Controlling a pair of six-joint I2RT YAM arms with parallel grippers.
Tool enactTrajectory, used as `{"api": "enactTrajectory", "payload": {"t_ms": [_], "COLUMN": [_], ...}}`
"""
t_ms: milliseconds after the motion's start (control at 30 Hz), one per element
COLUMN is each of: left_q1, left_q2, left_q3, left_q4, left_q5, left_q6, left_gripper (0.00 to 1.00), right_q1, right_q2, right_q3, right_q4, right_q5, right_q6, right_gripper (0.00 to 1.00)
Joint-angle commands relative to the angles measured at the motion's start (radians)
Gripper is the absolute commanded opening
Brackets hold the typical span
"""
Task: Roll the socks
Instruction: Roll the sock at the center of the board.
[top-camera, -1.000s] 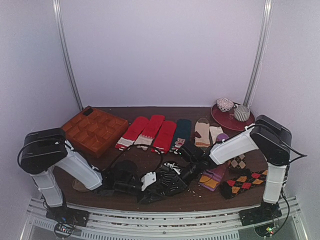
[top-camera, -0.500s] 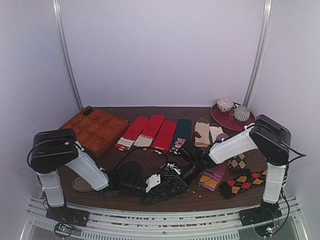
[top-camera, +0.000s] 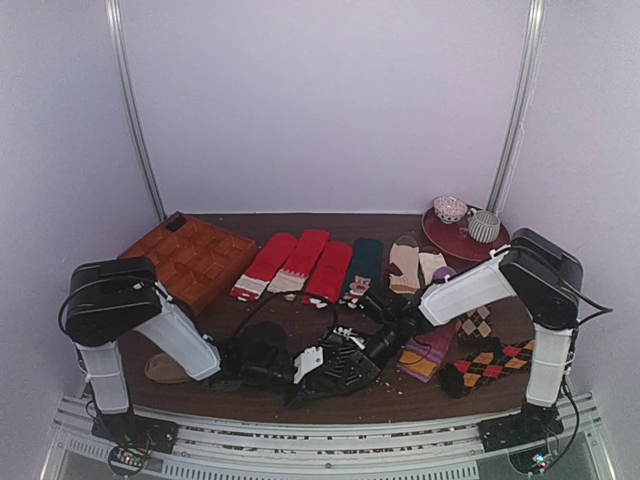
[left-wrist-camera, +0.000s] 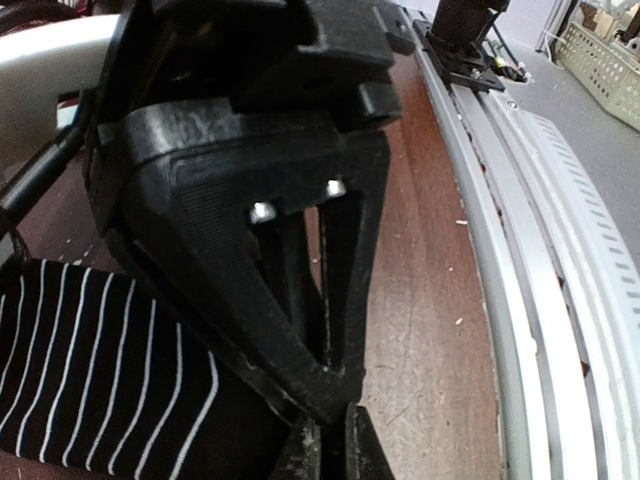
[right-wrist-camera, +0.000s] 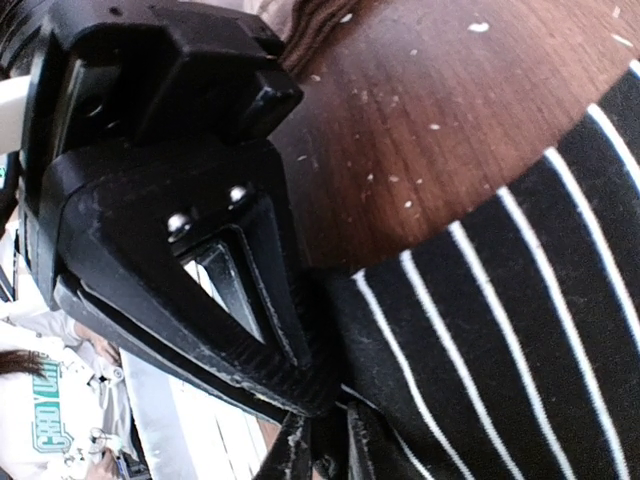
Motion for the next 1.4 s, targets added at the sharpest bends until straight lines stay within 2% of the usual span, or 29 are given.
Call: {"api": "enactTrajectory", "payload": {"t_ms": [0,100,200,333,467,600,900,1133,1367], "left_q1": [-0.009,-0.006,-0.003,0.000,0.005,0.008,0.017,0.027,0.028], "left_q2": [0.061,0.047,0.047,0.069,0.097,0.099,0.025,0.005,-0.027], "left_q3": [0.010,-0.003,-0.008,-0.014,-0.021,-0.027,-0.033,0.005,-0.024], "left_q4": [-0.125,-0.128,-0.194,-0.251,-0.275,-0.283,-0.305,-0.347,-0.335], "left_q5": [-0.021,-0.016,-0.006,0.008,0.005,0.003,-0.030,-0.041,-0.049], "left_q6": [-0.026,-0.073,-0.111,-0.153,-0.189,-0.210,-0.180,-0.142,-0.139], "left_gripper": [0.00,0.00,0.00,0.00,0.00,0.00,0.00,0.00,0.00], "right_q1": [0.003,-0.002,-0.002,-0.002,0.018,0.104,0.225,0.260,0.263], "right_q2": [0.014,-0.066,-0.195,-0.362,-0.436,-0.510,-0.503,-0.436,-0.375], "right_q3": [-0.014,-0.018,-0.060,-0.205,-0.316,-0.435,-0.469,-0.440,-0.437], "right_q4": [-0.026,0.028,0.126,0.357,0.453,0.526,0.516,0.482,0.485], "right_q5": [0.079,0.128,0.217,0.319,0.389,0.520,0.706,0.720,0.742], "right_q6": [0.019,0.030,0.022,-0.005,-0.113,-0.275,-0.433,-0.497,-0.495], "right_gripper": [0.21,0.26,0.37,0.48,0.51,0.53,0.52,0.50,0.48]}}
